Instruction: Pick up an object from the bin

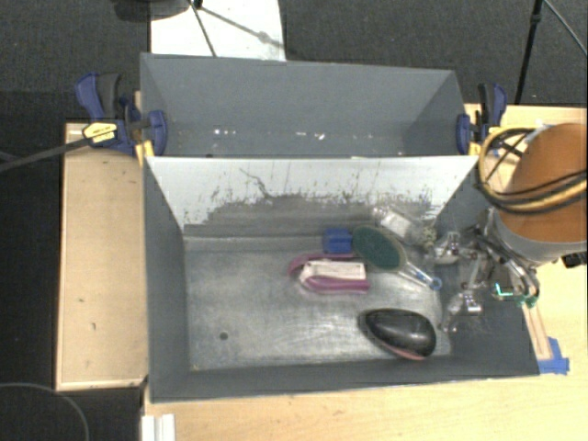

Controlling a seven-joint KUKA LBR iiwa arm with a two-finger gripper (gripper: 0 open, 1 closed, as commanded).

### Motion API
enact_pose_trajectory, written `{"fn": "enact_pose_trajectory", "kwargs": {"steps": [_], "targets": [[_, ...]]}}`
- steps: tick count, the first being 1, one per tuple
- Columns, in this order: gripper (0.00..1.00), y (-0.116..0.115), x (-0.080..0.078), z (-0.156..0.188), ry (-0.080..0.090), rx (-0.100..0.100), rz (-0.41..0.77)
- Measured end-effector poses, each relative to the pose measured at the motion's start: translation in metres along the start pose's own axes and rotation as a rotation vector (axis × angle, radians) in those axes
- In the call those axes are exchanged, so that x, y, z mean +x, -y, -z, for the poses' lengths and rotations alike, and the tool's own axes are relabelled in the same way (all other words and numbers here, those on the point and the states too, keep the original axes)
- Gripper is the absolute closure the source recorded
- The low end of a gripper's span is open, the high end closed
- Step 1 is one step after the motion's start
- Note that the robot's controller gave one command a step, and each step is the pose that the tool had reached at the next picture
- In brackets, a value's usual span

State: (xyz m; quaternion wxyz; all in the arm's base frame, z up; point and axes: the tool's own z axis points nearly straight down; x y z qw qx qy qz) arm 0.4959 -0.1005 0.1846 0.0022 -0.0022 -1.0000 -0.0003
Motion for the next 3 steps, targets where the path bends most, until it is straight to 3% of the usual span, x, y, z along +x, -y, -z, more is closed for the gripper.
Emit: {"fn": "enact_pose_trajectory", "kwargs": {"steps": [1, 2, 3], "targets": [[0.0, -0.028, 0.014, -0.112, 0.025, 0.004, 0.145], [0.0, -0.027, 0.016, -0.083, 0.01, 0.001, 0.073], [0.0, -0.037, 0.015, -0.077, 0.012, 0.001, 0.106]]}}
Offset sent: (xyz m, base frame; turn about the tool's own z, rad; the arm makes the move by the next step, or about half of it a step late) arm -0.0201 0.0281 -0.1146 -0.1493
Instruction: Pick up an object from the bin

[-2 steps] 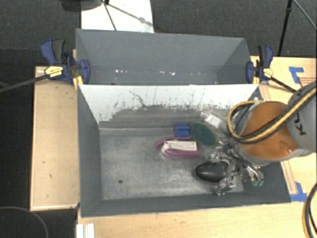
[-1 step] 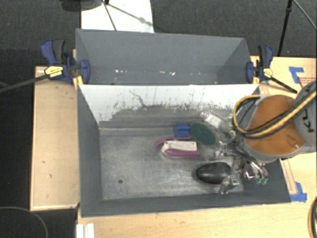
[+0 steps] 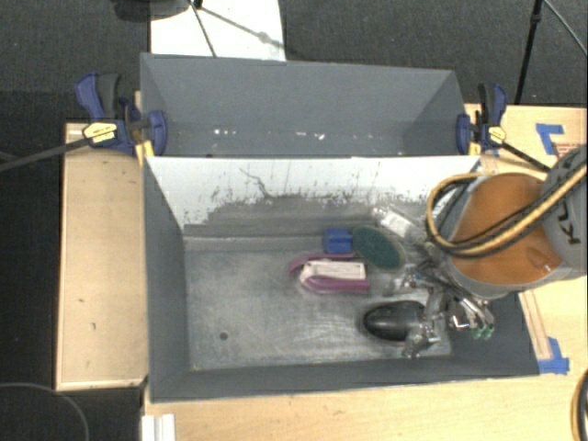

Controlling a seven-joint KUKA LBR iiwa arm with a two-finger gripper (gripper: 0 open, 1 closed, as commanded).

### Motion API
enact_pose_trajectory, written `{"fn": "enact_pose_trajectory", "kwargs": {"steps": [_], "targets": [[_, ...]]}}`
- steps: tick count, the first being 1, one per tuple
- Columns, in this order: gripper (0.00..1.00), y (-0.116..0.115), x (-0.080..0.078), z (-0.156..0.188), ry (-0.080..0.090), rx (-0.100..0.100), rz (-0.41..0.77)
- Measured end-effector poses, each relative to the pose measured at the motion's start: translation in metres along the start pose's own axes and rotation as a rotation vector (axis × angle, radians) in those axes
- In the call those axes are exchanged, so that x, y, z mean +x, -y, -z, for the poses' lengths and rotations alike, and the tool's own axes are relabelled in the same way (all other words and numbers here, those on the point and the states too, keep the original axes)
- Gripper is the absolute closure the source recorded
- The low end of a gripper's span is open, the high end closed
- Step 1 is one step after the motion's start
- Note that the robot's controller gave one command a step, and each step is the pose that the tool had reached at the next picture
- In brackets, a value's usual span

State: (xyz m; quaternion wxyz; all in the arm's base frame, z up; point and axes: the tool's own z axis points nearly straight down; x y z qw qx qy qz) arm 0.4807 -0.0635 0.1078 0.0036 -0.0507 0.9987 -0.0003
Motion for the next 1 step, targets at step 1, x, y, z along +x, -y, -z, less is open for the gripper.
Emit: {"fn": "enact_pose_trajectory", "kwargs": {"steps": [1], "targets": [[0.0, -0.0019, 0.0006, -0.0357, 0.001, 0.0, -0.164]]}}
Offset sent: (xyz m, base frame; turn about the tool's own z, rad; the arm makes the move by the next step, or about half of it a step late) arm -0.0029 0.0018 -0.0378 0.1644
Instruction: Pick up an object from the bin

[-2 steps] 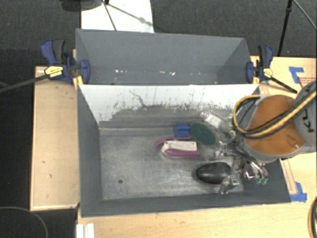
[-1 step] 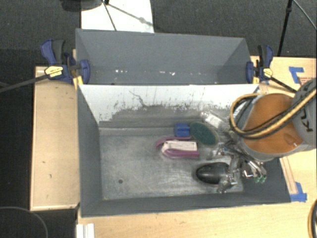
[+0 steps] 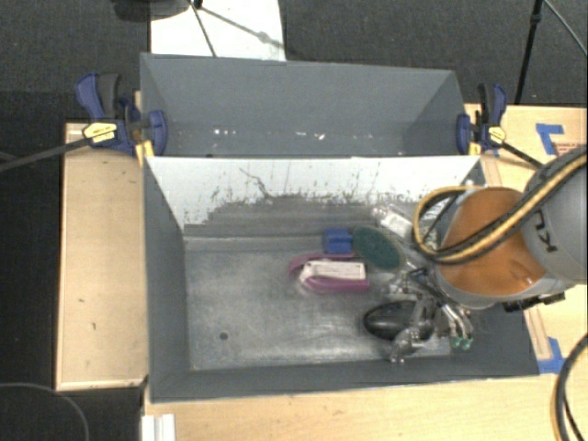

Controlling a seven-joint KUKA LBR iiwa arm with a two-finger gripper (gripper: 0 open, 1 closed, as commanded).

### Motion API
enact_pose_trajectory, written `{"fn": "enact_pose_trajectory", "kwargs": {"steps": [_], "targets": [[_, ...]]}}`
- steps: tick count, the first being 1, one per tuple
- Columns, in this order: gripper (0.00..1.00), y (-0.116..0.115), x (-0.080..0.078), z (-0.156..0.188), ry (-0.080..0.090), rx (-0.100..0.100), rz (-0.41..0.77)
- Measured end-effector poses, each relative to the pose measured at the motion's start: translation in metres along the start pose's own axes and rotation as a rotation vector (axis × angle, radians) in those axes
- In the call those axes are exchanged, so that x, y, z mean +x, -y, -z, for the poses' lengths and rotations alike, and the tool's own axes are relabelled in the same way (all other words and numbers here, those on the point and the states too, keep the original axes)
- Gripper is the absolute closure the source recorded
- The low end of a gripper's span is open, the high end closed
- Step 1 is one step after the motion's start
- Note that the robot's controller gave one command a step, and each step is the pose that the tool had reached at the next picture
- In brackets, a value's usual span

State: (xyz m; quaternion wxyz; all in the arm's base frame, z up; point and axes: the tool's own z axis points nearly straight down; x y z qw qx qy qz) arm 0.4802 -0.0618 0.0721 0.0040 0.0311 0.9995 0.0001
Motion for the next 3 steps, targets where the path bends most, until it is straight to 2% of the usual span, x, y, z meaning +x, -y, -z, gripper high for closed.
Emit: {"fn": "enact_pose_trajectory", "kwargs": {"steps": [1, 2, 3], "targets": [[0.0, 0.0, -0.001, 0.001, -0.004, 0.001, 0.006], [1.0, 0.0, -0.002, 0.002, 0.0, 0.001, 0.008], [1.0, 0.0, -0.005, 0.117, 0.002, 0.001, 0.018]]}}
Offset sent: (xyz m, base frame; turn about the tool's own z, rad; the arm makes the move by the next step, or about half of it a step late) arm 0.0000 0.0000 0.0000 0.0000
